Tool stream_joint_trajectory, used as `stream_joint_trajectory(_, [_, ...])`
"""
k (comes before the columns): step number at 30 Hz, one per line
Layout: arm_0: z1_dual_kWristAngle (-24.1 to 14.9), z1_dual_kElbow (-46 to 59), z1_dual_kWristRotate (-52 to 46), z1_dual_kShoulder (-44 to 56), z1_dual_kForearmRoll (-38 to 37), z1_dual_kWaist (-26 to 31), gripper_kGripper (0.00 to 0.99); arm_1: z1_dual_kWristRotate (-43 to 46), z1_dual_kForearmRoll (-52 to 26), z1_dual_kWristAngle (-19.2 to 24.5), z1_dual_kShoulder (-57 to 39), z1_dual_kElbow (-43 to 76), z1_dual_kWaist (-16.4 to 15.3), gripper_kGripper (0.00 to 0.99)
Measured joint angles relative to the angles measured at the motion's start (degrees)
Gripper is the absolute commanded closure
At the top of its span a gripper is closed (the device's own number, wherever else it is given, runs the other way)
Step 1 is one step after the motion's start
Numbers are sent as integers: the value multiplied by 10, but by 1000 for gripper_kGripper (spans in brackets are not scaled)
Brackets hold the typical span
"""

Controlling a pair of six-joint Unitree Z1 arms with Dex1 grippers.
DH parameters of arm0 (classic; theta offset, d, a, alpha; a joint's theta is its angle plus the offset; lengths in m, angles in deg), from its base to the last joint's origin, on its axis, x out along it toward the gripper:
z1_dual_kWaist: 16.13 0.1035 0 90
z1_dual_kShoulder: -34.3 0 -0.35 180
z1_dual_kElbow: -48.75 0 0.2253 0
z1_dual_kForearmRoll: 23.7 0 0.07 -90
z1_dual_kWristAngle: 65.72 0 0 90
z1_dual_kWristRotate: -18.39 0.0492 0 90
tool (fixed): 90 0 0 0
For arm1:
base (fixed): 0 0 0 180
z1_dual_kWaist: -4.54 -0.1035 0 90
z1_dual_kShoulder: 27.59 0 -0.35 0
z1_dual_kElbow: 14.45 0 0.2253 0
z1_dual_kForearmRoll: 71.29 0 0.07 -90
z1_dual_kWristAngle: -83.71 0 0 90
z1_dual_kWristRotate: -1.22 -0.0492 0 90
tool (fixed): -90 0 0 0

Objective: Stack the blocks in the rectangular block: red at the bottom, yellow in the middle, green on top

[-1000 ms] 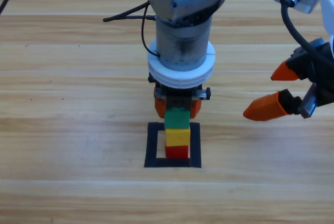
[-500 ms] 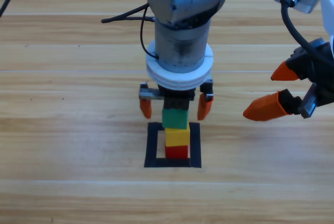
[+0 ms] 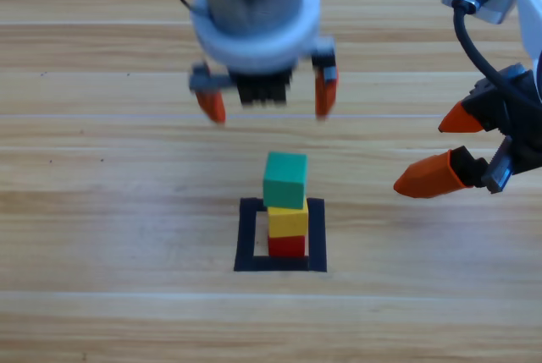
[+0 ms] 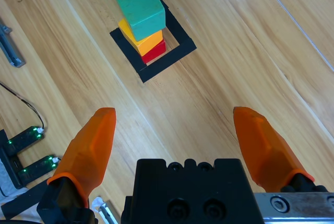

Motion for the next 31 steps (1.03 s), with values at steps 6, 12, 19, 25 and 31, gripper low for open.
stream_joint_trajectory(6, [-45,61,-32,95,-20,-7,0,0,0,3,2,0,0,0])
stream_joint_trajectory(12, [-127,172,-32,124,-80,-59,0,0,0,3,8,0,0,0])
stream_joint_trajectory(19, [-172,368,-2,254,-221,-105,0,0,0,3,8,0,0,0])
stream_joint_trajectory(25, [-181,515,29,357,-327,-113,0,0,0,4,8,0,0,0])
stream_joint_trajectory(31, [-181,578,53,378,-390,-113,0,0,0,4,8,0,0,0])
